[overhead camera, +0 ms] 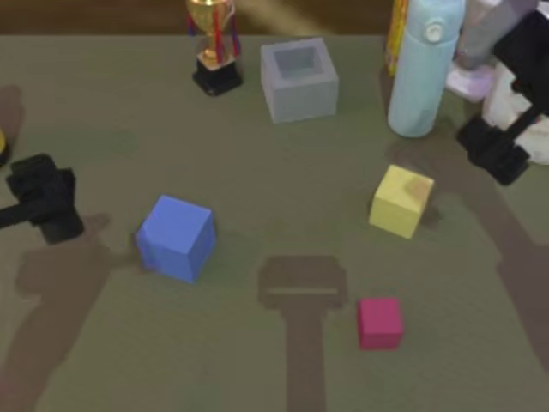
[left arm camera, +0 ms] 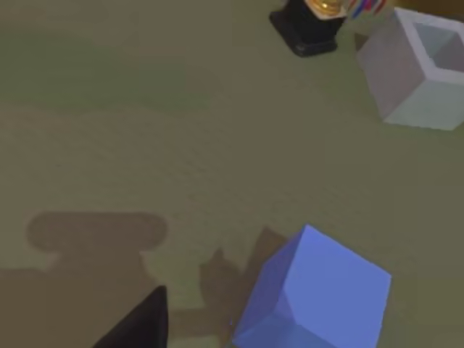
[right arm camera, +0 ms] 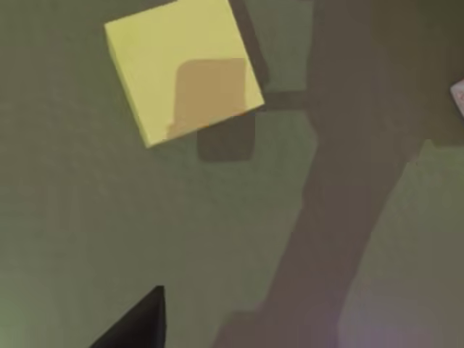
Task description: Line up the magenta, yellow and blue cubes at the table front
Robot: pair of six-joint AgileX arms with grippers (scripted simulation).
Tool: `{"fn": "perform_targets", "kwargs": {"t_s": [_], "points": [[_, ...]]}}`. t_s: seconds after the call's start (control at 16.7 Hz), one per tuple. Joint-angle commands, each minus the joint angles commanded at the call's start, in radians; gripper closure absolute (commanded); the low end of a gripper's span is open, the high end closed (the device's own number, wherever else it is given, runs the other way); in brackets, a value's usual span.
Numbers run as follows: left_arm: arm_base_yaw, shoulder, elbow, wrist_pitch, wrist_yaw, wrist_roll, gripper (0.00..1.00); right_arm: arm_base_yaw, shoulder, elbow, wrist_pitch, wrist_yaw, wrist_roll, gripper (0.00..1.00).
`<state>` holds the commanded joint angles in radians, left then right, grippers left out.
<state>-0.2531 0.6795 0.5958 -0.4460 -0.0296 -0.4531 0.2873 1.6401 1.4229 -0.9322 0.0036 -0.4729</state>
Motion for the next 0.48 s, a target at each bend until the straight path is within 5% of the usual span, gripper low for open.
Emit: {"fn": "perform_targets", "kwargs": {"t_s": [0.48], "points": [[0.233, -0.565, -0.510, 0.367, 0.023, 0.370, 0.00, 0.102, 0.572, 0.524, -0.319, 0.001, -0.168, 0.00]]}}
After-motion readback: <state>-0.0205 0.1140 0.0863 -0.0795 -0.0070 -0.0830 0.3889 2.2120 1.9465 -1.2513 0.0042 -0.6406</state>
